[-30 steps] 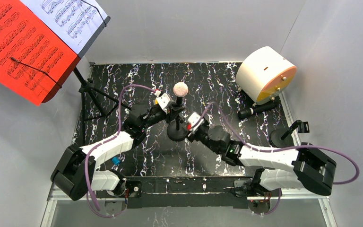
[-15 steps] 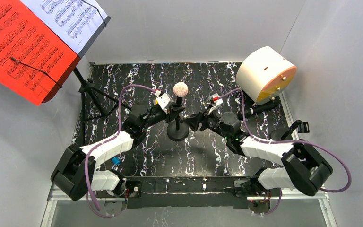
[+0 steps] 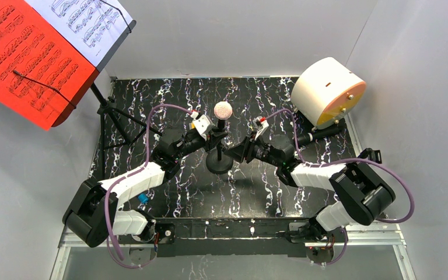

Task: Pack up the instrument practice props
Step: Unscrew the knob on the microphone stand.

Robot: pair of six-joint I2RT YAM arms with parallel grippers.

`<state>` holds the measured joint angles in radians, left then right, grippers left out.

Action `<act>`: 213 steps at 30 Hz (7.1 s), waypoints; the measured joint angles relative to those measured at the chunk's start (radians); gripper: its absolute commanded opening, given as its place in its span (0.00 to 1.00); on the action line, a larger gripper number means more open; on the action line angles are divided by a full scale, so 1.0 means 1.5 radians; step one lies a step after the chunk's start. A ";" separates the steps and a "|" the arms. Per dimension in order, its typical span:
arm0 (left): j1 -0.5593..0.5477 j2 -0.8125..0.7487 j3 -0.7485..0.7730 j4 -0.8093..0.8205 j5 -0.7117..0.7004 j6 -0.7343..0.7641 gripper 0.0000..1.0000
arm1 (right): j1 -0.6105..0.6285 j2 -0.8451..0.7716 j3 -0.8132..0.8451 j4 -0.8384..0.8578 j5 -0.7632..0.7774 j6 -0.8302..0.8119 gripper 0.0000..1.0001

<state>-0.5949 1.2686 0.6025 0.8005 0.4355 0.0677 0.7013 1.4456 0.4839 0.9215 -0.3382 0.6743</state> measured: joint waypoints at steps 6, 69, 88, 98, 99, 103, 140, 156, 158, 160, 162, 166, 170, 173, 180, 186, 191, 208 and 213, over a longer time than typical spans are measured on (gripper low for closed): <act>0.000 0.000 0.000 0.000 0.000 0.000 0.00 | -0.011 0.022 0.025 0.018 -0.034 0.012 0.46; -0.002 0.001 -0.001 0.001 0.011 -0.002 0.00 | 0.399 0.043 0.030 -0.103 0.579 -1.188 0.59; -0.002 0.001 -0.001 0.002 0.011 0.000 0.00 | 0.084 -0.150 0.017 -0.173 0.170 -0.367 0.73; -0.002 0.001 -0.001 0.002 0.011 0.000 0.00 | -0.018 -0.019 0.023 -0.072 0.010 -0.087 0.63; -0.002 0.001 -0.001 0.002 0.011 0.000 0.00 | -0.023 -0.007 0.025 -0.064 -0.002 -0.070 0.62; -0.002 0.001 -0.001 0.002 0.010 0.000 0.00 | -0.031 0.023 0.032 -0.026 -0.041 -0.026 0.57; 0.005 0.001 -0.001 -0.001 -0.001 -0.005 0.00 | 0.299 -0.009 0.123 -0.258 0.462 -1.046 0.01; 0.004 0.001 -0.001 0.000 -0.001 -0.005 0.00 | 0.424 0.231 0.091 0.137 0.784 -1.470 0.24; 0.004 0.001 -0.001 0.000 -0.001 -0.005 0.00 | 0.425 0.232 0.090 0.141 0.786 -1.472 0.35; 0.004 0.001 -0.001 0.000 -0.001 -0.005 0.00 | 0.429 0.231 0.087 0.134 0.784 -1.463 0.42; 0.004 0.001 -0.001 0.001 -0.001 -0.005 0.00 | 0.441 0.228 0.080 0.113 0.767 -1.442 0.46; 0.003 0.001 -0.001 0.002 -0.001 -0.004 0.00 | 0.468 0.220 0.057 0.024 0.734 -1.368 0.51; 0.003 0.001 -0.001 0.002 -0.001 -0.003 0.00 | 0.470 0.149 0.054 -0.090 0.703 -1.235 0.59; 0.003 0.001 -0.001 0.002 -0.001 -0.003 0.00 | 0.461 0.068 0.057 -0.155 0.670 -1.123 0.64; 0.003 0.001 -0.001 0.002 -0.001 -0.003 0.00 | 0.360 -0.082 0.082 -0.281 0.525 -0.813 0.73; 0.003 0.001 -0.001 0.002 -0.001 -0.003 0.00 | 0.221 -0.159 0.082 -0.309 0.376 -0.556 0.75; 0.003 0.001 -0.001 0.002 0.000 -0.003 0.00 | 0.127 -0.157 0.082 -0.302 0.250 -0.384 0.72; 0.003 0.001 -0.001 0.002 0.000 -0.003 0.00 | -0.009 -0.019 0.092 -0.184 -0.012 -0.117 0.58; 0.003 0.001 -0.001 0.002 0.000 -0.003 0.00 | -0.010 0.004 0.098 -0.167 -0.047 -0.106 0.53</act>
<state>-0.5911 1.2694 0.6018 0.8032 0.4351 0.0628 0.6868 1.4509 0.6308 0.6716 -0.4084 0.5156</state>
